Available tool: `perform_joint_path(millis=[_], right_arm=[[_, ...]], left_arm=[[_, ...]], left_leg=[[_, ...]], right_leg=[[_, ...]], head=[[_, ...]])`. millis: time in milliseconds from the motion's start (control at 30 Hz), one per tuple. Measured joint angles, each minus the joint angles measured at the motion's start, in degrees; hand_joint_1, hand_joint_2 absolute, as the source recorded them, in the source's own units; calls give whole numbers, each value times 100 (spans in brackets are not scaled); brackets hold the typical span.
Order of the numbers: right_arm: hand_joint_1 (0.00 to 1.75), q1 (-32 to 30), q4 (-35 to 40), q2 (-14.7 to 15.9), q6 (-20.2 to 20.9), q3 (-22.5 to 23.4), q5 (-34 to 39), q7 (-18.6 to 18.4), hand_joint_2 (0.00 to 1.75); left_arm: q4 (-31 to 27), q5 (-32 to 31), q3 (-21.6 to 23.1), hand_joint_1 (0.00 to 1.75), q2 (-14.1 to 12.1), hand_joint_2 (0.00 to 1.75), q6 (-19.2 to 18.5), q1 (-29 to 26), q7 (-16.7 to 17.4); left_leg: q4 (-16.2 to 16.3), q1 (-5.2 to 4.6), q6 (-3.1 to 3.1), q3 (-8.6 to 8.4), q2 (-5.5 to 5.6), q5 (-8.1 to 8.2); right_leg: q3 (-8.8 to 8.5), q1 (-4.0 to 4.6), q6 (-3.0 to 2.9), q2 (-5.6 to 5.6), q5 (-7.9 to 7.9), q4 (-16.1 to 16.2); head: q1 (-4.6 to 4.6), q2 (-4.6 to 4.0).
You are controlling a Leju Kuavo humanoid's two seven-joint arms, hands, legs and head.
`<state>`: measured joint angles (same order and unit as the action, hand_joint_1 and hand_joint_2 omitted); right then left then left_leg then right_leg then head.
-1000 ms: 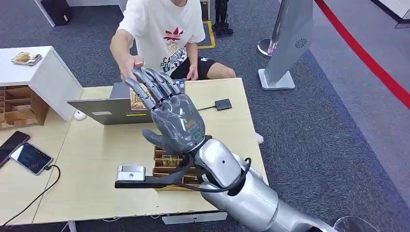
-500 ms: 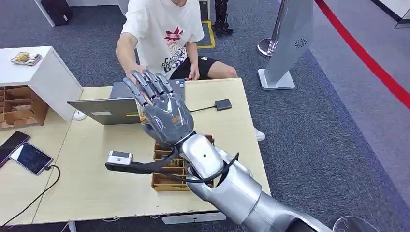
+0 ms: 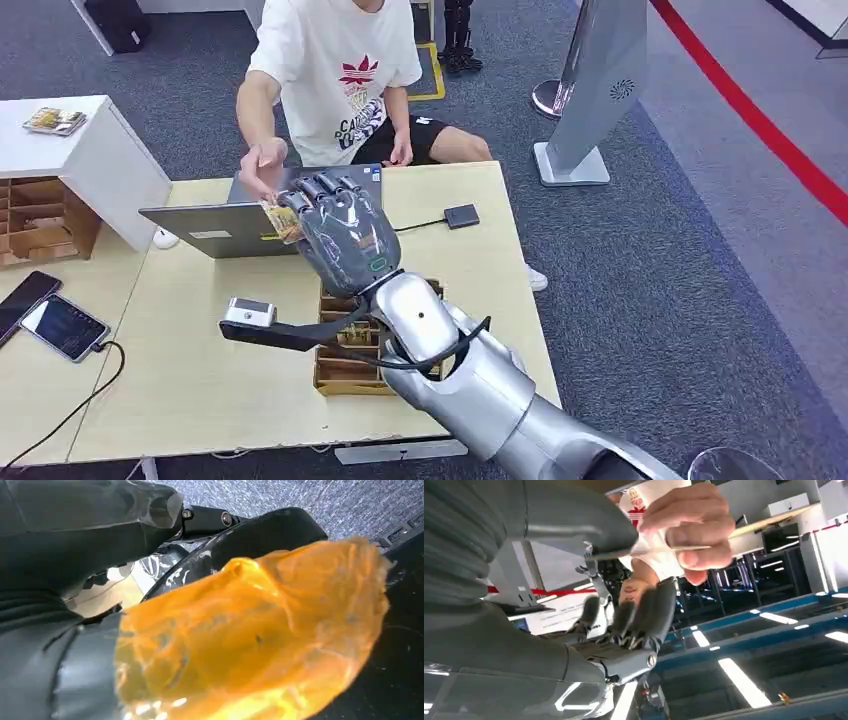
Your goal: Pass the card to the sensor for recognition and then transmit it.
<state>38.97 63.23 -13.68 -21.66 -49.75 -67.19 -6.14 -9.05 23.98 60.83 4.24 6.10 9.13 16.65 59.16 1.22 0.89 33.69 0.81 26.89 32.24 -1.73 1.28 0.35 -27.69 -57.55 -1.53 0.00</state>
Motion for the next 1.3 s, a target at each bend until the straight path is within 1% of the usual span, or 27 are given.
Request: perform_joint_path(millis=[233,700,833,900,1033,1100,1167,1267,1300], right_arm=[[175,-7,-127,-2,18,129,151,79,175],[175,-68,-275,-2,79,251,271,98,175],[175,-141,-291,-2,83,319,537,218,175],[175,-213,-228,-2,191,386,920,373,175],[175,-477,296,-2,698,627,2443,765,175],[175,-607,587,0,1041,765,3404,905,175],[175,-811,1044,22,1339,979,4662,1062,175],[175,-1039,1577,173,1546,1218,5829,1246,175],[175,-1115,1735,238,1585,1298,6101,1272,175]], left_arm=[[0,-26,2,0,4,0,15,2,7],[0,-42,33,0,13,0,42,9,37],[0,-33,63,0,13,0,70,9,37],[0,8,63,0,13,0,116,4,33],[0,168,59,0,11,0,241,-29,-35],[0,249,39,0,9,0,317,-60,-99],[0,341,-9,0,4,0,400,-111,-181],[0,437,-85,0,-7,0,463,-180,-256],[0,450,-105,0,-11,0,470,-199,-262]], left_leg=[[0,0,0,0,0,0],[0,0,0,0,0,0],[0,0,0,0,0,0],[0,0,0,0,0,0],[0,0,0,1,0,0],[0,0,0,1,0,1],[0,0,0,3,0,1],[0,0,0,4,0,1],[0,0,0,4,1,1]], right_leg=[[0,0,0,0,0,0],[1,0,0,0,0,0],[1,0,0,0,0,0],[1,0,0,0,0,0],[2,0,0,0,0,0],[4,0,0,0,-1,0],[5,0,0,-1,-1,1],[4,0,0,-1,-1,3],[4,-1,1,-1,-1,3]], head=[[0,0],[0,0],[0,0],[0,0],[2,0],[0,0],[0,0],[0,0],[2,0]])
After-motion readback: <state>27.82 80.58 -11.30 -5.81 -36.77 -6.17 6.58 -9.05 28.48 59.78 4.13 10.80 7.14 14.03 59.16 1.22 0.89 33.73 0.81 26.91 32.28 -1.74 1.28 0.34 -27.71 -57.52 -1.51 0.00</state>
